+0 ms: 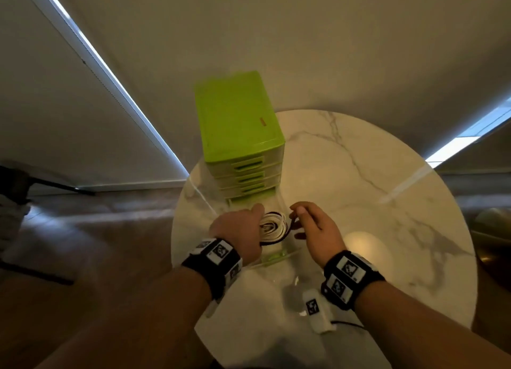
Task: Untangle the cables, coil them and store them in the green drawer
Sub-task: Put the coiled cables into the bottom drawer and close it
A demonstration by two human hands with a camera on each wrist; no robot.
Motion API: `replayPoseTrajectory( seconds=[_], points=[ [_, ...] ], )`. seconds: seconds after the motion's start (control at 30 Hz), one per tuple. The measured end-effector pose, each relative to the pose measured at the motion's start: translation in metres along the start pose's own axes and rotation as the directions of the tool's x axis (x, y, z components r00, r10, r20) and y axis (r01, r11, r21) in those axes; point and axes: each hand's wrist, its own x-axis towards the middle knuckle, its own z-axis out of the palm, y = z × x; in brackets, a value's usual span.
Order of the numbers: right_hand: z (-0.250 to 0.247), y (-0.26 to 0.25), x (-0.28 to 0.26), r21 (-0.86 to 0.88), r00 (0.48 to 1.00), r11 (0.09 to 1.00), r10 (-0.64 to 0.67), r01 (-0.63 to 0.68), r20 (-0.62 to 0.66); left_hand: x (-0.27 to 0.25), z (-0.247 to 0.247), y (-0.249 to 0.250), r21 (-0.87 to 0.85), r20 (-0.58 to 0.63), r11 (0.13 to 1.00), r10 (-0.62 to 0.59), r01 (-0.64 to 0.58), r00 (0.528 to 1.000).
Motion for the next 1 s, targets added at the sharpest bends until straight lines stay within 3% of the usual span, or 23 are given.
replayPoseTrajectory(
  seconds=[0.03, 0.1, 0.2, 0.3, 0.43, 0.6, 0.77, 0.9, 1.0],
  points=[
    [-0.001, -0.002, -0.001, 0.069, 1.000, 0.998, 0.012, -0.012, -0.002, 0.010, 0.001, 0.003, 0.083, 0.016, 0.995, 0.050, -0.052, 0.999],
    [-0.003, -0.001, -0.002, 0.041, 0.999, 0.999, -0.029, 0.028, 0.026, 0.029, 0.002, 0.009, 0.217, 0.027, 0.964, 0.149, -0.151, 0.988],
    [-0.006, 0.011, -0.002, -0.267, 0.982, 0.949, -0.138, 0.168, 0.127, 0.054, 0.004, 0.011, 0.323, 0.045, 0.914, 0.244, -0.245, 0.969],
    [-0.006, 0.025, -0.001, -0.499, 0.954, 0.815, -0.226, 0.296, 0.196, 0.074, 0.013, 0.010, 0.399, 0.059, 0.855, 0.336, -0.331, 0.940],
    [-0.004, 0.036, 0.002, -0.678, 0.937, 0.649, -0.202, 0.345, 0.284, 0.089, 0.039, 0.006, 0.483, 0.105, 0.774, 0.413, -0.409, 0.905],
    [0.005, 0.052, 0.002, -0.778, 0.858, 0.369, -0.293, 0.508, 0.421, 0.094, 0.061, 0.004, 0.549, 0.099, 0.695, 0.497, -0.464, 0.862],
    [0.017, 0.047, 0.006, -0.842, 0.873, 0.239, -0.205, 0.483, 0.442, 0.106, 0.079, -0.015, 0.529, 0.011, 0.671, 0.606, -0.519, 0.795],
    [0.023, 0.037, 0.008, -0.873, 0.898, 0.211, -0.092, 0.441, 0.431, 0.095, 0.070, -0.019, 0.474, 0.102, 0.704, 0.553, -0.529, 0.827],
    [0.025, 0.034, 0.011, -0.878, 0.903, 0.213, -0.056, 0.428, 0.427, 0.067, 0.067, -0.025, 0.408, 0.048, 0.789, 0.483, -0.459, 0.874]
  ],
)
